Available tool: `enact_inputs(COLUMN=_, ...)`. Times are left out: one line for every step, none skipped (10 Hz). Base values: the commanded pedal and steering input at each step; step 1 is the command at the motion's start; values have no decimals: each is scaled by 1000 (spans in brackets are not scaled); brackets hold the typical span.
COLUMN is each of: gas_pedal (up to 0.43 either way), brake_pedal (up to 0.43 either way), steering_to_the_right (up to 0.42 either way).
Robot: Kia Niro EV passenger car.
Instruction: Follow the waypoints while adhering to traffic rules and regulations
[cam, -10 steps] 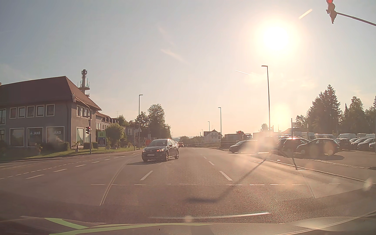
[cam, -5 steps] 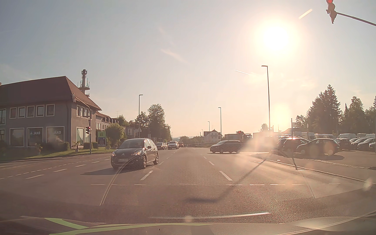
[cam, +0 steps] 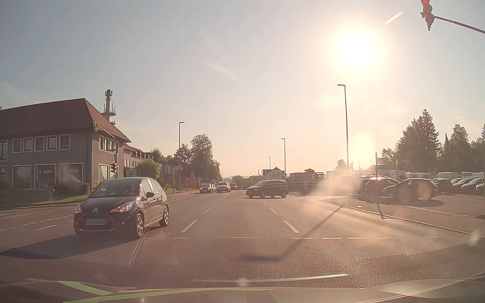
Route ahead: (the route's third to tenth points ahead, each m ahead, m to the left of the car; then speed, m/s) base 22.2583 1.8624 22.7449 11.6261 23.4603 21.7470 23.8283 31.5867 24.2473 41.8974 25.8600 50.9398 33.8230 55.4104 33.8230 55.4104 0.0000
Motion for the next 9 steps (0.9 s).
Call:
enact_inputs(gas_pedal=0, brake_pedal=372, steering_to_the_right=0)
enact_inputs(gas_pedal=0, brake_pedal=378, steering_to_the_right=0)
enact_inputs(gas_pedal=0, brake_pedal=378, steering_to_the_right=0)
enact_inputs(gas_pedal=0, brake_pedal=372, steering_to_the_right=0)
enact_inputs(gas_pedal=0, brake_pedal=378, steering_to_the_right=0)
enact_inputs(gas_pedal=0, brake_pedal=372, steering_to_the_right=0)
enact_inputs(gas_pedal=0, brake_pedal=378, steering_to_the_right=0)
enact_inputs(gas_pedal=0, brake_pedal=378, steering_to_the_right=0)
enact_inputs(gas_pedal=0, brake_pedal=372, steering_to_the_right=0)
